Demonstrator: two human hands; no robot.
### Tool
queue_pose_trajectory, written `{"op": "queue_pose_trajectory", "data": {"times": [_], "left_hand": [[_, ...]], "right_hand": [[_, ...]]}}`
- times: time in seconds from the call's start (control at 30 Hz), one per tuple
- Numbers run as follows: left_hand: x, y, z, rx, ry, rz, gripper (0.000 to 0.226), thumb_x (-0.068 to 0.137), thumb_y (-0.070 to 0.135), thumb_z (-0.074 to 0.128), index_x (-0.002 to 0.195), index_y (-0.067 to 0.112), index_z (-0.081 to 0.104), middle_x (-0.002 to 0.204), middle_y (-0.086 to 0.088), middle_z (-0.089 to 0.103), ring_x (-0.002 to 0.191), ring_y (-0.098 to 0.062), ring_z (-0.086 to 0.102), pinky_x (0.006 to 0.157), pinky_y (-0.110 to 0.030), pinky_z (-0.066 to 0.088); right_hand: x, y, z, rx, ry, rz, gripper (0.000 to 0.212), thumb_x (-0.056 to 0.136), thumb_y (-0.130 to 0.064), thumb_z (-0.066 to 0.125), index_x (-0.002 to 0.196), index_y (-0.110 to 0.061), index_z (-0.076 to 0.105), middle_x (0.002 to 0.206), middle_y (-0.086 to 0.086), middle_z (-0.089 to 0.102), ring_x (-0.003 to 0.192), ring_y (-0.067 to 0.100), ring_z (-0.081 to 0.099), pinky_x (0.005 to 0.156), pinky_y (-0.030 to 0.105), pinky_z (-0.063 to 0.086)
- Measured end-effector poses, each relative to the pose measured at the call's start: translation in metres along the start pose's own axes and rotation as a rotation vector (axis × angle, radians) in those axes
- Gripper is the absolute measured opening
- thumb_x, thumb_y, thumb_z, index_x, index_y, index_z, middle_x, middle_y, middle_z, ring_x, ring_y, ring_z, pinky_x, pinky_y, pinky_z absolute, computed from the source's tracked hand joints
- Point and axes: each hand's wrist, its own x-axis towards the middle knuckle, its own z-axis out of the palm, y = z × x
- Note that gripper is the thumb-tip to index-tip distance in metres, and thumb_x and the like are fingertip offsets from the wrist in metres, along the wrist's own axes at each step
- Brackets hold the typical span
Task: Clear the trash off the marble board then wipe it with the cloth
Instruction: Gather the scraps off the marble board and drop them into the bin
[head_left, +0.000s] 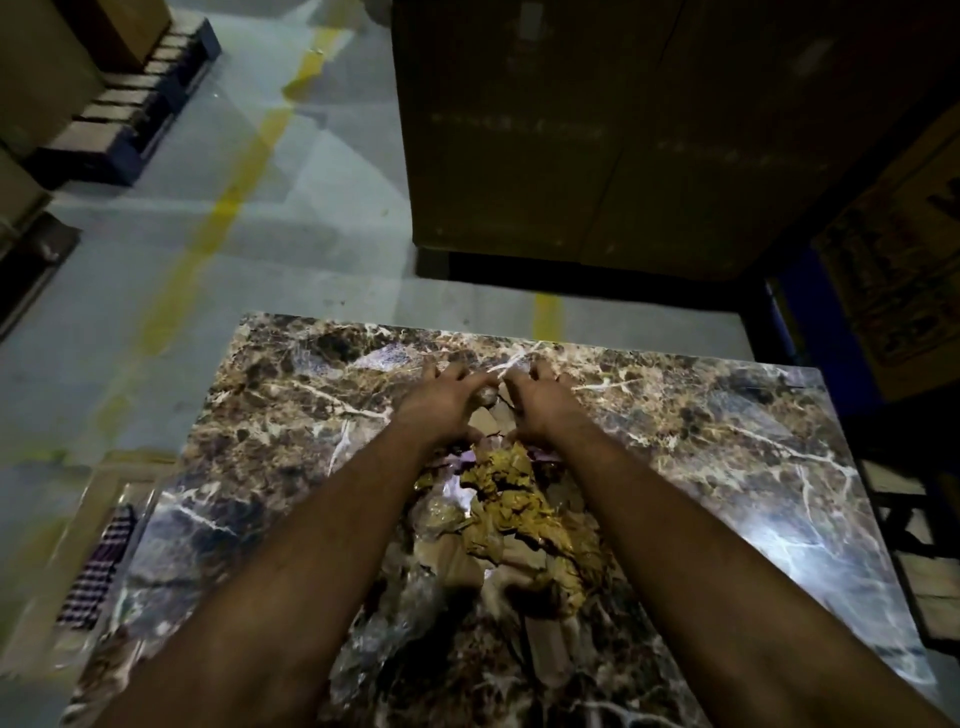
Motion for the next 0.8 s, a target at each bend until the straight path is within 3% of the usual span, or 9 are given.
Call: {"op": "queue_pose_trajectory", "data": {"times": [0.07,0.17,0.27,0.33,0.5,0.67,0.73,0.8], "left_hand": [[0.0,-0.001,0.002,-0.092,0.018,-0.022,0.074,0.077,0.041,0.084,0.138,0.048,0.042,0.153,-0.003,0.035,0.136,-0.039,0.035,0.106,-0.055,0.043],[-0.001,-0.003,0.009,-0.284,0.095,0.001,0.044,0.083,0.027,0.08,0.12,0.034,0.058,0.14,-0.007,0.045,0.109,-0.022,0.053,0.088,-0.035,0.047],[-0.006,-0.002,0.012,-0.388,0.134,-0.001,0.028,0.085,0.022,0.079,0.103,0.032,0.061,0.117,0.0,0.051,0.102,-0.019,0.056,0.088,-0.036,0.052],[-0.009,-0.004,0.013,-0.453,0.152,0.0,0.029,0.082,0.018,0.081,0.095,0.034,0.06,0.113,0.0,0.055,0.1,-0.019,0.058,0.089,-0.035,0.054],[-0.031,-0.008,0.0,-0.707,0.376,-0.035,0.027,0.08,0.01,0.081,0.101,0.023,0.069,0.114,0.002,0.059,0.088,-0.004,0.061,0.073,-0.021,0.058],[-0.076,0.014,-0.008,-0.91,0.573,-0.008,0.029,0.079,0.015,0.084,0.098,0.031,0.068,0.119,0.003,0.063,0.098,-0.008,0.061,0.081,-0.02,0.052],[-0.097,0.031,0.005,-0.93,0.594,0.013,0.029,0.079,0.016,0.084,0.098,0.03,0.067,0.115,0.002,0.063,0.099,0.002,0.057,0.078,-0.009,0.044],[-0.116,0.048,0.025,-0.929,0.57,0.02,0.029,0.082,0.019,0.083,0.103,0.031,0.067,0.117,0.002,0.061,0.103,0.0,0.057,0.083,-0.012,0.046]], "right_hand": [[0.0,-0.001,0.0,0.132,0.018,-0.024,0.087,0.067,-0.021,0.094,0.141,-0.026,0.048,0.157,0.013,0.024,0.132,0.039,0.047,0.108,0.047,0.049],[-0.002,0.001,0.0,0.248,0.045,-0.072,0.062,0.073,-0.005,0.087,0.127,-0.023,0.061,0.14,0.01,0.039,0.116,0.03,0.057,0.103,0.04,0.052],[-0.008,0.001,-0.001,0.238,0.095,-0.145,0.036,0.079,-0.004,0.082,0.111,-0.019,0.069,0.118,0.006,0.056,0.104,0.022,0.061,0.096,0.036,0.054],[-0.011,0.003,-0.003,0.295,0.107,-0.144,0.025,0.084,-0.002,0.076,0.105,-0.016,0.073,0.11,0.004,0.065,0.099,0.02,0.066,0.094,0.036,0.057],[-0.03,0.017,-0.023,0.435,0.304,-0.155,0.027,0.083,-0.002,0.077,0.107,-0.016,0.077,0.112,0.005,0.073,0.099,0.017,0.065,0.096,0.035,0.054],[-0.099,0.033,-0.026,0.676,0.43,-0.181,0.024,0.081,0.002,0.079,0.095,-0.017,0.078,0.104,-0.002,0.071,0.096,0.012,0.066,0.089,0.024,0.054],[-0.131,0.042,-0.007,0.704,0.456,-0.188,0.026,0.079,0.004,0.078,0.091,-0.019,0.078,0.099,-0.007,0.069,0.094,0.003,0.063,0.085,0.015,0.051],[-0.157,0.049,0.017,0.71,0.482,-0.174,0.028,0.076,0.006,0.079,0.088,-0.019,0.078,0.095,-0.011,0.067,0.093,-0.005,0.061,0.08,0.011,0.048]]}}
